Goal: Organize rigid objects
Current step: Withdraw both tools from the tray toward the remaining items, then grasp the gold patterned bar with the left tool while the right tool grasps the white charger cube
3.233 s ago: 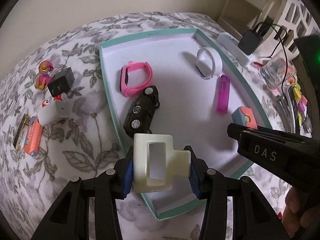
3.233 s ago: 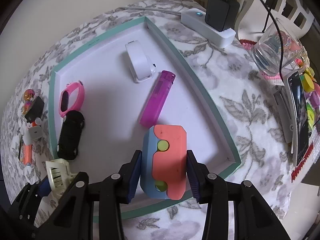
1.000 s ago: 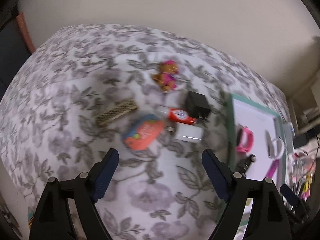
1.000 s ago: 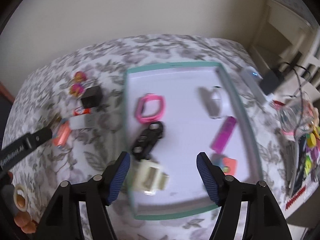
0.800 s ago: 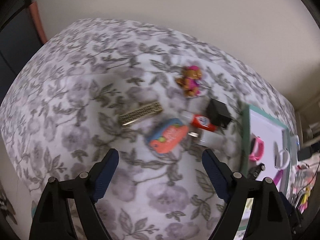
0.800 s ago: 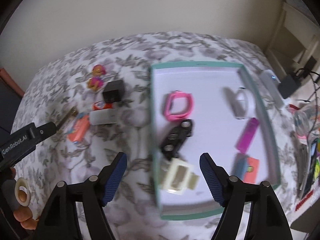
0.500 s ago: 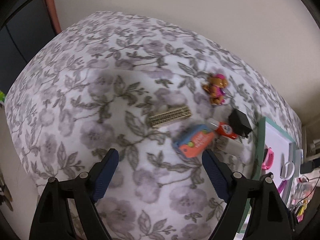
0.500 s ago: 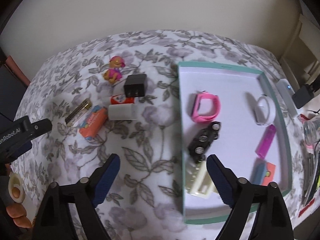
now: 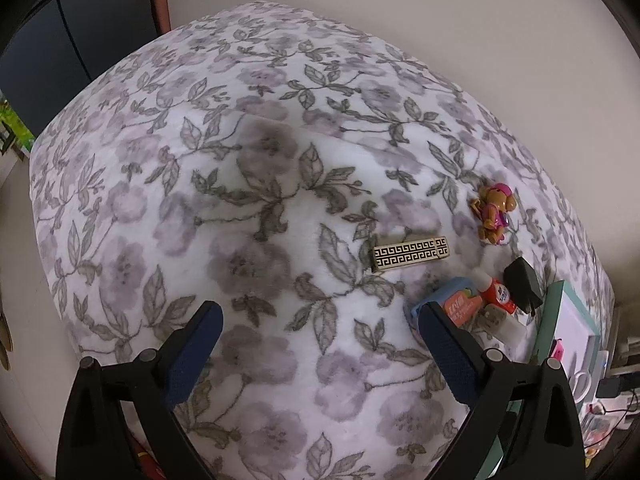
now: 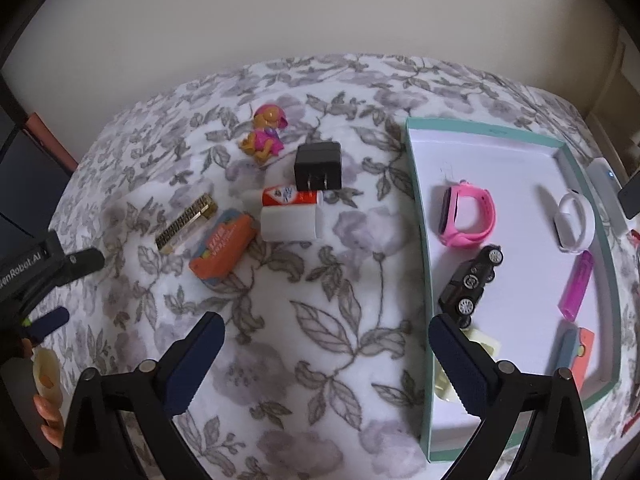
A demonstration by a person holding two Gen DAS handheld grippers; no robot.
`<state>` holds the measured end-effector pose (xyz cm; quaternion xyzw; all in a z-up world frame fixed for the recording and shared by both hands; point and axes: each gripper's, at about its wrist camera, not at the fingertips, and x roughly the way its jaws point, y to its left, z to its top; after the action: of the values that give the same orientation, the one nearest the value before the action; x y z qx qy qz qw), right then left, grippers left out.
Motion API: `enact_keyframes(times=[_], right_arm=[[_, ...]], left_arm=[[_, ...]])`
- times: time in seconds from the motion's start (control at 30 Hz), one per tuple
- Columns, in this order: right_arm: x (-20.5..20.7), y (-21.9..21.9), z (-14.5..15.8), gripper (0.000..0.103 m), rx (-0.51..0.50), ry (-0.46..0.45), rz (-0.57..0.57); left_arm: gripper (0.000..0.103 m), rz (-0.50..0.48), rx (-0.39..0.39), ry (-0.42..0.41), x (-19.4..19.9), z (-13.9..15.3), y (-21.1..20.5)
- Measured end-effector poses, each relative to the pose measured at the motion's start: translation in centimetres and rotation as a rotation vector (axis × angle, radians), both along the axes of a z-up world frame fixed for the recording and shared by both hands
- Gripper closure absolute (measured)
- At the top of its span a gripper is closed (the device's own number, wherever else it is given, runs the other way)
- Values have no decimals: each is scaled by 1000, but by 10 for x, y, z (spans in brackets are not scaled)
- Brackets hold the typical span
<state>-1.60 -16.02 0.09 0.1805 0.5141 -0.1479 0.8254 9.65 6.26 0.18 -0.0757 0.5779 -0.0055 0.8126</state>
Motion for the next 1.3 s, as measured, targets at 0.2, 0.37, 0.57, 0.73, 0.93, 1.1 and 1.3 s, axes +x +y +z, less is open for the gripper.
enact_keyframes(times=[0.2, 0.37, 0.57, 0.73, 0.93, 1.1, 1.3], right_arm=[[1, -9, 9, 0, -20, -76, -37], [4, -19, 5, 0, -10, -74, -65], [8, -23, 16, 0, -9, -148, -48], [20, -24, 9, 0, -13, -125, -30], [34, -23, -13, 0, -14, -57, -12], [44, -20, -25, 0, -2, -37, -2], [59, -15, -34, 0, 4, -32, 12]], left_arm=[[5, 10, -13, 14, 4, -4, 3], [5, -5, -22, 3, 8, -6, 0], [4, -56, -21, -3, 22, -8, -11], [5, -144, -3, 0, 33, -10, -29], [5, -262, 59, -34, 41, -14, -55], [5, -304, 94, -24, 50, -30, -68], [5, -328, 119, 4, 60, -52, -76]])
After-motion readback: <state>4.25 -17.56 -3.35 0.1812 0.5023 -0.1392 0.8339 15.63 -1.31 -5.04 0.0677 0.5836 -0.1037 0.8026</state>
